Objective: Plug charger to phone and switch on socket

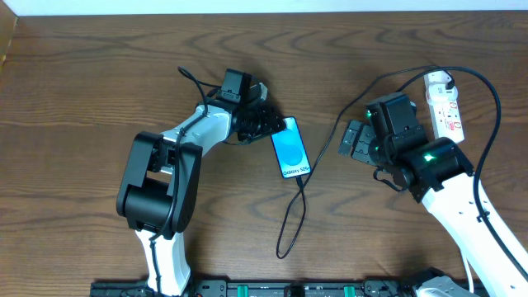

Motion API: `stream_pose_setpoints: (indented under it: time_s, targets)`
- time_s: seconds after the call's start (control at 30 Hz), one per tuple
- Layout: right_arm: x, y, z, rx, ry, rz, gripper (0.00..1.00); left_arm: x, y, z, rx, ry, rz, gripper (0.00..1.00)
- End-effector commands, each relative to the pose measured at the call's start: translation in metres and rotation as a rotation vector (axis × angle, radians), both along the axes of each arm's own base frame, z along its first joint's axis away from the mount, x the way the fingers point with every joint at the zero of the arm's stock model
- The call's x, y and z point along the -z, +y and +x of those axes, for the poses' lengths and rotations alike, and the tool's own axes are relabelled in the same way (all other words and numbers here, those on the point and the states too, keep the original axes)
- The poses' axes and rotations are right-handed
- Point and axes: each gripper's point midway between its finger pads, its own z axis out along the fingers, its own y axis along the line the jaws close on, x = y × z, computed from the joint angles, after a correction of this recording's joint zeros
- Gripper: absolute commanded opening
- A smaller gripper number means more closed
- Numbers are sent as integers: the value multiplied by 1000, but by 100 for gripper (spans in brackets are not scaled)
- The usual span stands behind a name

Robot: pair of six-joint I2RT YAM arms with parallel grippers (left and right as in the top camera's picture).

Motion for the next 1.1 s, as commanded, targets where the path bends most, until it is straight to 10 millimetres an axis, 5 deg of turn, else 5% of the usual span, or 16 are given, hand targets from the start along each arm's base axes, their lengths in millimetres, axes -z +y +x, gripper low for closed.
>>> stream_pose_setpoints:
  time_s: [0.0,0.53,0.63,0.8,1.07]
  targets:
    - [-5,-3,1,16,-19,-5,99,41,27,-5,-61,39,151,48]
    - [-5,-3,1,16,-19,-5,99,35,25,8,-107,11,122,49]
    - [-5,-3,0,16,-15,-7,99,29,29,17,-124,-5,116,76]
    - [-4,-4,-1,17,-9,-11,99,-1,47,37,-170,-73,96,92]
    - [-4,-4,-1,17,-10,-11,99,-77,93,52,-211,-241,99,93]
